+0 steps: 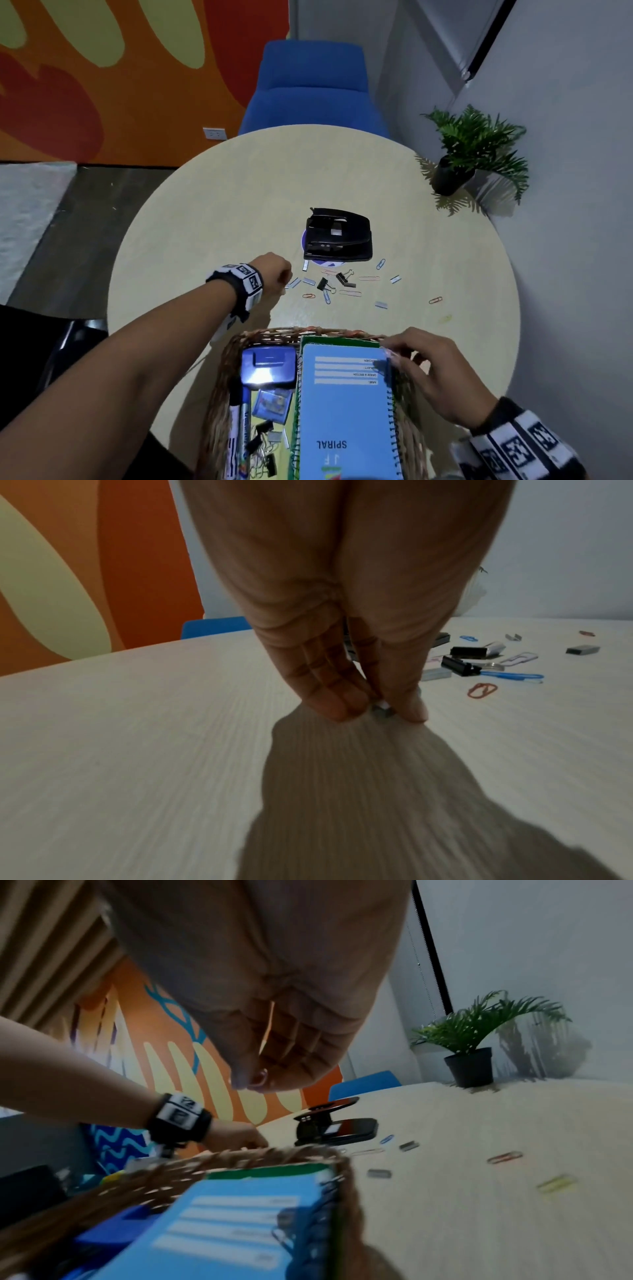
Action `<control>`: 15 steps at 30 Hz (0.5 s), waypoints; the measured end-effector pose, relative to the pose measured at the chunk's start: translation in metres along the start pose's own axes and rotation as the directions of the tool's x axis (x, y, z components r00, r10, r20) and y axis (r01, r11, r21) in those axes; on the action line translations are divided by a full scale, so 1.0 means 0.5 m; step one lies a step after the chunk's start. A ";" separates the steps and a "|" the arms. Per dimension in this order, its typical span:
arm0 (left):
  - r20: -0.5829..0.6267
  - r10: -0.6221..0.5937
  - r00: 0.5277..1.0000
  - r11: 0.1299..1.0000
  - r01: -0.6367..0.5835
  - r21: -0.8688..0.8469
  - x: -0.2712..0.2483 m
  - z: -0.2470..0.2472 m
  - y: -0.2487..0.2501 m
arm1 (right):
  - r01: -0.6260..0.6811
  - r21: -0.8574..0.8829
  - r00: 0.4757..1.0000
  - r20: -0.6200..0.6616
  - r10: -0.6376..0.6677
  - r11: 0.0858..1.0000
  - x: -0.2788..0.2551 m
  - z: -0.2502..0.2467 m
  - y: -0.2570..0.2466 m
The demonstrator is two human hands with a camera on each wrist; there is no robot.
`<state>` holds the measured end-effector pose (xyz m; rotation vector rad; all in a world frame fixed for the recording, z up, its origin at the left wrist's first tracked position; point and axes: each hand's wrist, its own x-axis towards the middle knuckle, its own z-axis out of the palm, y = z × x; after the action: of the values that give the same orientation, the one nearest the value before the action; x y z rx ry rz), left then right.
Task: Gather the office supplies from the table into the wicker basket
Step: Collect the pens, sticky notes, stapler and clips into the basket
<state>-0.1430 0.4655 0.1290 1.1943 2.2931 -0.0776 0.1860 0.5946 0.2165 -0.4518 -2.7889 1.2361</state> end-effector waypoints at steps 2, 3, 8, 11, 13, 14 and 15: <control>0.033 0.010 0.999 1.000 -0.010 0.002 0.002 0.000 0.003 | 0.014 0.027 0.999 0.047 -0.015 1.000 -0.025 0.035 -0.035; 0.046 0.015 0.999 1.000 -0.016 0.004 0.000 -0.003 0.003 | 0.020 0.031 0.997 0.076 -0.022 0.999 -0.032 0.054 -0.048; -0.027 0.018 0.999 0.995 -0.021 -0.096 -0.066 -0.050 -0.015 | 0.022 0.030 0.980 0.197 -0.027 0.999 -0.033 0.126 -0.110; -0.100 0.049 0.994 0.987 -0.063 -0.150 -0.147 -0.073 -0.020 | 0.033 0.037 0.947 0.317 -0.043 0.999 -0.017 0.157 -0.151; -0.098 0.080 0.992 0.978 -0.097 -0.185 -0.211 -0.072 -0.011 | 0.042 0.046 0.918 0.392 -0.056 0.998 -0.007 0.175 -0.172; -0.092 0.104 0.990 0.971 -0.121 -0.207 -0.241 -0.063 -0.007 | 0.045 0.044 0.908 0.415 -0.059 0.998 -0.003 0.179 -0.178; -0.092 0.129 0.987 0.964 -0.147 -0.221 -0.269 -0.053 -0.003 | 0.044 0.038 0.904 0.424 -0.056 0.998 0.002 0.181 -0.181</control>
<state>-0.0945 0.3728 0.2174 1.2500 2.2056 0.2802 0.1478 0.4726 0.2215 -0.1118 -3.1011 1.5193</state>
